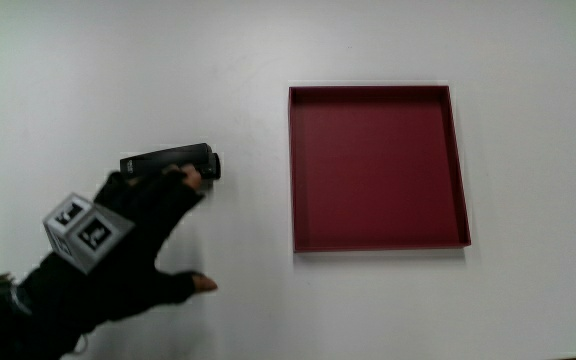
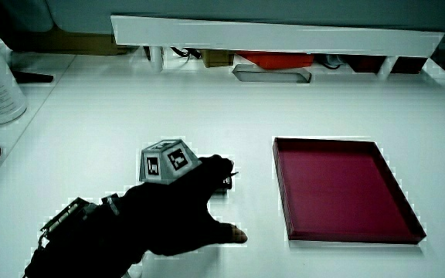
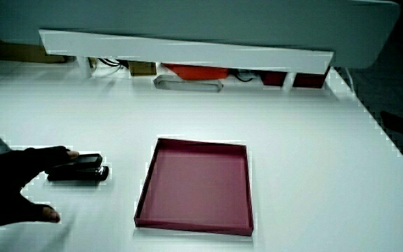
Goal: Pick stapper from desk
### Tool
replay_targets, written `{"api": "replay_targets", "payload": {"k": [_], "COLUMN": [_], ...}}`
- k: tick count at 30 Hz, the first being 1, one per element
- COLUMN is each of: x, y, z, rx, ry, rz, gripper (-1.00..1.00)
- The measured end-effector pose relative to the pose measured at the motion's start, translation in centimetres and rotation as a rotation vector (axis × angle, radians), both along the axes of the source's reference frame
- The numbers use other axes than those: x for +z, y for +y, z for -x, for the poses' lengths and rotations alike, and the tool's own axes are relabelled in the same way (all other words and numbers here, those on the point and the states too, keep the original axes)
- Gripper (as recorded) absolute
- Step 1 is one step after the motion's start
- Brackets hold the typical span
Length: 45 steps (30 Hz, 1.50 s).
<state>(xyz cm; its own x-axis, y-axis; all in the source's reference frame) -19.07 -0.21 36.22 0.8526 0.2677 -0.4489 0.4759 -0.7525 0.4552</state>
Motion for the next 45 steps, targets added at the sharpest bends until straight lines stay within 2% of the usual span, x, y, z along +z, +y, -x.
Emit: {"api": "replay_targets", "payload": {"k": [2, 3, 5, 6, 7, 8, 9, 12, 13, 15, 18, 21, 22, 23, 24, 25, 28, 29, 31, 33, 37, 41, 44, 45], "x": [-0.6, -0.4, -0.3, 0.1, 0.1, 0.1, 0.4, 1.3, 1.4, 2.0, 2.8, 3.7, 3.8, 4.0, 4.5, 4.7, 5.7, 6.0, 7.1, 7.3, 7.8, 7.8, 7.5, 7.7], "y": [-0.9, -1.4, -2.1, -2.5, -2.9, -3.3, -3.6, -4.4, -4.7, -5.3, -5.9, -6.4, -6.6, -6.9, -7.2, -7.4, -7.8, -7.8, -7.9, -7.8, -7.6, -7.5, -7.5, -7.5], "z": [0.0, 0.1, 0.4, 0.6, 0.6, 0.7, 0.9, 1.1, 1.1, 1.1, 1.2, 1.2, 1.2, 1.2, 1.3, 1.4, 1.5, 1.4, 1.4, 1.2, 1.2, 1.1, 1.0, 1.1], "rx": [-0.046, -0.029, -0.046, -0.038, -0.036, -0.055, -0.066, -0.118, -0.102, -0.109, -0.095, -0.123, -0.113, -0.116, -0.119, -0.121, -0.130, -0.128, -0.123, -0.123, -0.121, -0.113, -0.114, -0.112], "ry": [-0.051, -0.040, -0.013, 0.042, 0.031, 0.018, 0.024, -0.017, -0.023, -0.054, -0.052, -0.072, -0.084, -0.109, -0.089, -0.093, -0.104, -0.131, -0.127, -0.155, -0.156, -0.132, -0.123, -0.101], "rz": [0.012, 0.018, 0.029, 0.034, 0.009, 0.045, 0.053, 0.136, 0.124, 0.150, 0.146, 0.186, 0.176, 0.194, 0.192, 0.203, 0.225, 0.240, 0.256, 0.268, 0.258, 0.222, 0.178, 0.165], "gripper": [0.00, 0.00, 0.00, 0.00, 0.00, 0.00, 0.00, 0.00, 0.00, 0.00, 0.00, 0.00, 0.00, 0.00, 0.00, 0.00, 0.00, 0.00, 0.00, 0.00, 0.00, 0.00, 0.19, 0.25]}}
